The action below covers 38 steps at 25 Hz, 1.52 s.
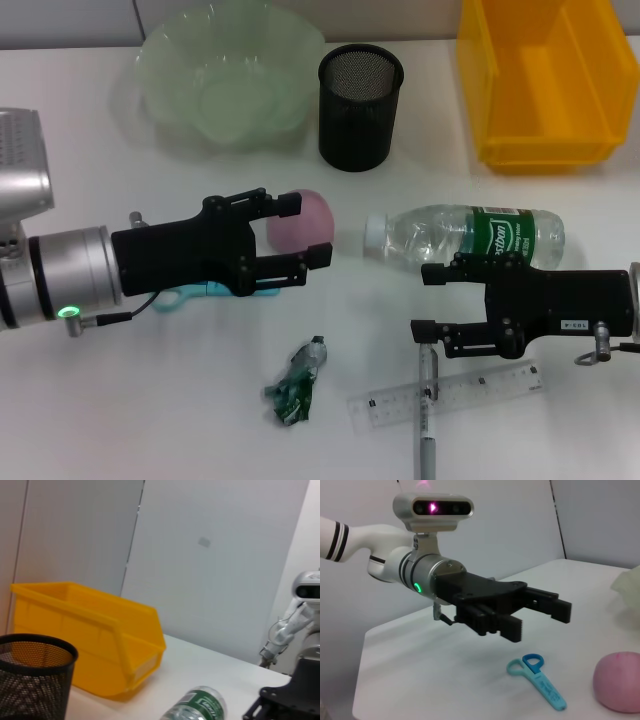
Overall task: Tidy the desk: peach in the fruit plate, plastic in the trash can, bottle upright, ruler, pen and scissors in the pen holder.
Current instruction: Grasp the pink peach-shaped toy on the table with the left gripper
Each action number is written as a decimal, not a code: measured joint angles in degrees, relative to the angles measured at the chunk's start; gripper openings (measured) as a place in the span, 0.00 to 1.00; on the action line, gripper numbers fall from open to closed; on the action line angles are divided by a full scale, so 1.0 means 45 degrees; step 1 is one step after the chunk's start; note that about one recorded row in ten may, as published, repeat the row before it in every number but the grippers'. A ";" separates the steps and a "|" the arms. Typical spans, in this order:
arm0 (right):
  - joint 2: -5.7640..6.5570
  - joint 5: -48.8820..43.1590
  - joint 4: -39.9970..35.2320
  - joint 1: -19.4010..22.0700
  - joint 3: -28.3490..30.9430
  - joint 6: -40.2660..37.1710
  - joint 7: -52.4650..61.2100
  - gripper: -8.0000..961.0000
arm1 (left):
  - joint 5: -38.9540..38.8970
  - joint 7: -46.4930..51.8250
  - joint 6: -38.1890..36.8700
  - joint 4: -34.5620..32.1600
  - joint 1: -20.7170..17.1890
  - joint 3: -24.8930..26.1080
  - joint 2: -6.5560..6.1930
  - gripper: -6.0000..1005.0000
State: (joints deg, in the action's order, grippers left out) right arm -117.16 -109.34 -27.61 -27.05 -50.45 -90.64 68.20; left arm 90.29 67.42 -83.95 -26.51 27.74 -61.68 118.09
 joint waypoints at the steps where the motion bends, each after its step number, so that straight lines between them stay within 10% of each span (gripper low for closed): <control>1: 0.0000 0.0000 -0.0004 0.0014 0.0000 -0.0002 0.0000 0.81 | 0.0000 0.0018 0.0134 0.0000 0.0058 -0.0001 0.0022 0.80; 38: 0.0038 0.0001 -0.0058 0.0056 0.0016 0.0122 0.0000 0.80 | 0.0043 -0.0115 0.4496 0.1060 0.1366 -0.0198 0.0166 0.79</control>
State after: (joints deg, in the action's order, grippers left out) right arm -116.99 -109.33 -27.86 -26.80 -50.38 -90.09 68.20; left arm 90.49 66.90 -63.72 -21.74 33.88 -62.57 118.84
